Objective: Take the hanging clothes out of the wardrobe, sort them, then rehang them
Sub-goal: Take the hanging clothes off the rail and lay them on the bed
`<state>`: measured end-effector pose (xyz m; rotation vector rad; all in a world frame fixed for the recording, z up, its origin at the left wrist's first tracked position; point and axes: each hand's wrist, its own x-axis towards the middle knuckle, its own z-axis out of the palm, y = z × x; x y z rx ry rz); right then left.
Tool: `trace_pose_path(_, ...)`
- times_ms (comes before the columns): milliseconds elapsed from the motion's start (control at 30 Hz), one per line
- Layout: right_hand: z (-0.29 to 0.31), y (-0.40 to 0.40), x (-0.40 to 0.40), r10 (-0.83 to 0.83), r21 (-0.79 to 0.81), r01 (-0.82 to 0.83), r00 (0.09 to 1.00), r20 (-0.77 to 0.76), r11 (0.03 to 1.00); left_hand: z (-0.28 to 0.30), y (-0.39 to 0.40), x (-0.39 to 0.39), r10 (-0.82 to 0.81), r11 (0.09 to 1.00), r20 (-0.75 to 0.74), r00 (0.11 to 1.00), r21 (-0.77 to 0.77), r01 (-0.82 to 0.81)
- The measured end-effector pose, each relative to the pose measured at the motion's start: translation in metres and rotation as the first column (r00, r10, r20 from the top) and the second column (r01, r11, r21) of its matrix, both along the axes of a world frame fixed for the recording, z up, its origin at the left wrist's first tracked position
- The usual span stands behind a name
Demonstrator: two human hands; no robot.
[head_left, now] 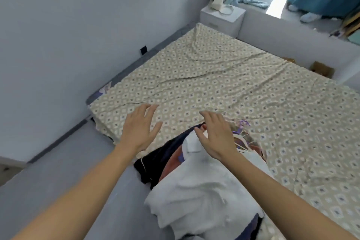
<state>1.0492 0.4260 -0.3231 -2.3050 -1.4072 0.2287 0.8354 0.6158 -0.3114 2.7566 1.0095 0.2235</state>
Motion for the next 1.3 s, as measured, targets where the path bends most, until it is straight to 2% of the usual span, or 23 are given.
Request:
trace_pose_path(133,0.026,0.043,-0.094,0.215,0.06,-0.216,0.976,0.027,0.974,0.028,-0.004,-0.128,0.208,0.976,0.038,0.977,0.049,-0.21)
trace_pose_path(267,0.044,0.08,-0.198,0.445,0.085,-0.446,0.895,0.034,0.891,0.053,-0.04,-0.25,0.397,0.907,0.074,0.915,0.122,-0.403)
trace_pose_path(467,0.068,0.11,-0.378,0.768,0.157,-0.764,0.639,0.051,0.625,0.072,-0.121,-0.414,0.705,0.694,0.056,0.707,0.15,-0.704)
trace_pose_path(633,0.08,0.103,-0.499,0.933,0.19,-0.919,0.358,0.043,0.344,0.076,-0.203,-0.499,0.893,0.426,0.082,0.442,0.159,-0.89)
trace_pose_path(733,0.083,0.087,-0.559,0.987,0.196,-0.969,0.159,0.02,0.152,0.079,-0.262,-0.54,0.969,0.225,0.066,0.236,0.141,-0.964)
trace_pose_path(867,0.083,0.052,-0.632,0.996,0.192,-0.977,-0.088,0.017,-0.09,0.083,-0.343,-0.582,0.996,-0.034,0.085,-0.02,0.165,-0.986)
trace_pose_path(1000,0.088,0.008,-0.696,0.967,0.18,-0.95,-0.253,0.024,-0.254,0.084,-0.415,-0.618,0.96,-0.27,0.116,-0.254,0.15,-0.951)
trace_pose_path(1067,0.093,-0.014,-0.727,0.949,0.173,-0.934,-0.313,0.031,-0.314,0.084,-0.444,-0.635,0.934,-0.345,0.143,-0.326,0.132,-0.93)
trace_pose_path(1167,0.099,-0.042,-0.774,0.928,0.152,-0.915,-0.367,0.069,-0.374,0.084,-0.479,-0.664,0.905,-0.402,0.198,-0.377,0.106,-0.909)
trace_pose_path(1300,0.108,-0.07,-0.833,0.921,0.137,-0.912,-0.376,0.099,-0.387,0.088,-0.505,-0.712,0.882,-0.45,0.217,-0.419,0.122,-0.885)
